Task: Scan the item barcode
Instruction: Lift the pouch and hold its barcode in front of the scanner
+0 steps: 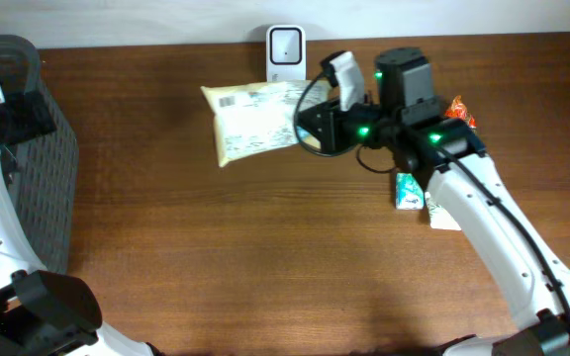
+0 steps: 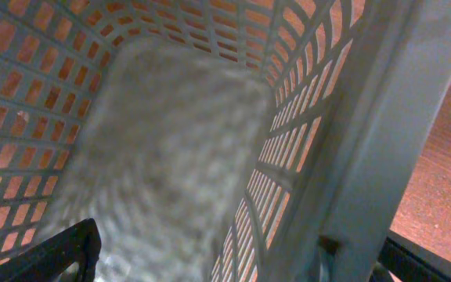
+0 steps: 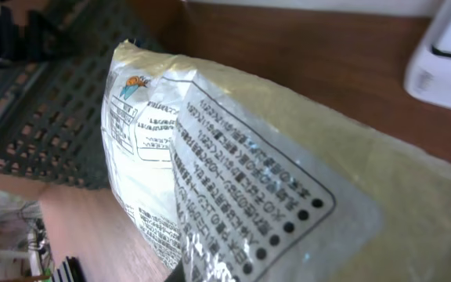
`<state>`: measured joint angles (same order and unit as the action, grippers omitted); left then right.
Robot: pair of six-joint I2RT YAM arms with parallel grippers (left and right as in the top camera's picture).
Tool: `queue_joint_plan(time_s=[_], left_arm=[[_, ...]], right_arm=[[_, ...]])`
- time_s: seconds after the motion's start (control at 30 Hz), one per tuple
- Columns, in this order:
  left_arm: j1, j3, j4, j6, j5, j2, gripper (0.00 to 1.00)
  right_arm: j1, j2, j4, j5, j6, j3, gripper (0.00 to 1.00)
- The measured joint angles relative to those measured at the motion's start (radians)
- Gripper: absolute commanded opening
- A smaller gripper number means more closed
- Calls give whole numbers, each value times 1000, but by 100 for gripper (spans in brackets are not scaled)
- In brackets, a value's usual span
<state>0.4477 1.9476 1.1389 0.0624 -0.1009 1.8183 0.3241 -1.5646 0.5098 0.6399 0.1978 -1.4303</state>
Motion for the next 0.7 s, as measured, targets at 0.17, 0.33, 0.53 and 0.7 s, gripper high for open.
queue_joint_plan(time_s=[0.17, 0.33, 0.53, 0.7], left_arm=[[0, 0, 0, 0, 0, 0, 99], [0, 0, 0, 0, 0, 0, 99], [0, 0, 0, 0, 0, 0, 99], [0, 0, 0, 0, 0, 0, 99]], right_arm=[[-22, 1, 60, 16, -40, 0, 4], [-129, 10, 63, 201, -71, 0, 4], [-180, 24, 96, 266, -72, 0, 4], [-95, 23, 87, -163, -73, -28, 4]])
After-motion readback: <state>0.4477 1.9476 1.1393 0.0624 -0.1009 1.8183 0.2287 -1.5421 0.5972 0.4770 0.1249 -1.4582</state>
